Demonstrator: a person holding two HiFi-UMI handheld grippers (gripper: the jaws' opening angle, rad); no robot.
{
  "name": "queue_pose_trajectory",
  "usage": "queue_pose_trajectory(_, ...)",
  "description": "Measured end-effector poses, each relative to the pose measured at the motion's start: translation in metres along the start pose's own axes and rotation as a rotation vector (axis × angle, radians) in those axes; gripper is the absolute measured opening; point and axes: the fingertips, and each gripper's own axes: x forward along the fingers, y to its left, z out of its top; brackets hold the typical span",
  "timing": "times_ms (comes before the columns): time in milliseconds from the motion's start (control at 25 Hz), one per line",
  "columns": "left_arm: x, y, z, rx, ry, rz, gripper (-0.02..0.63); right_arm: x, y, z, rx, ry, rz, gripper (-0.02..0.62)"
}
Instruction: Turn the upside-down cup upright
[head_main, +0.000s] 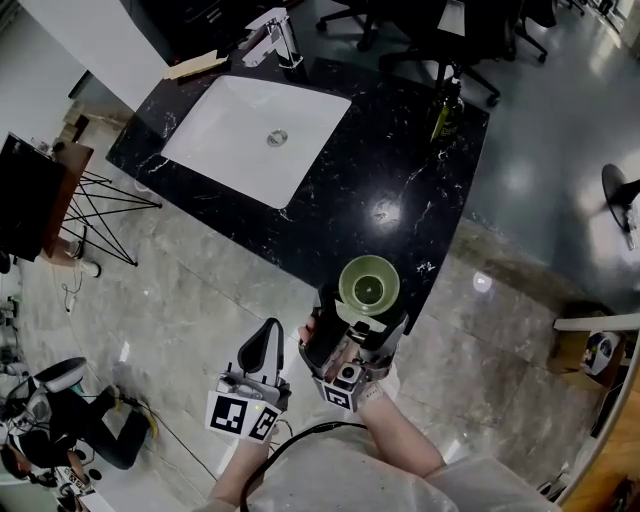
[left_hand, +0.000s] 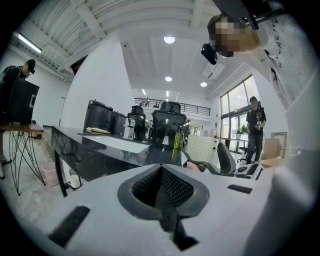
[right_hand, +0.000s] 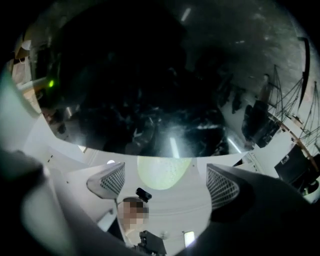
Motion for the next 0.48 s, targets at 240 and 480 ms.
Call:
queue_pose_trajectory(240, 0.000, -0.003, 0.001, 0.001, -0.016, 0.007, 0.008, -0.012, -0.001, -0.021, -0.114, 0.094, -0.141, 0.476)
queue_pose_trajectory(480, 0.004, -0.018, 0.012, -0.021, -0.072, -0.018, 0.008, -0.023, 0.001, -0.045, -0.234, 0.199, -0.342, 0.472)
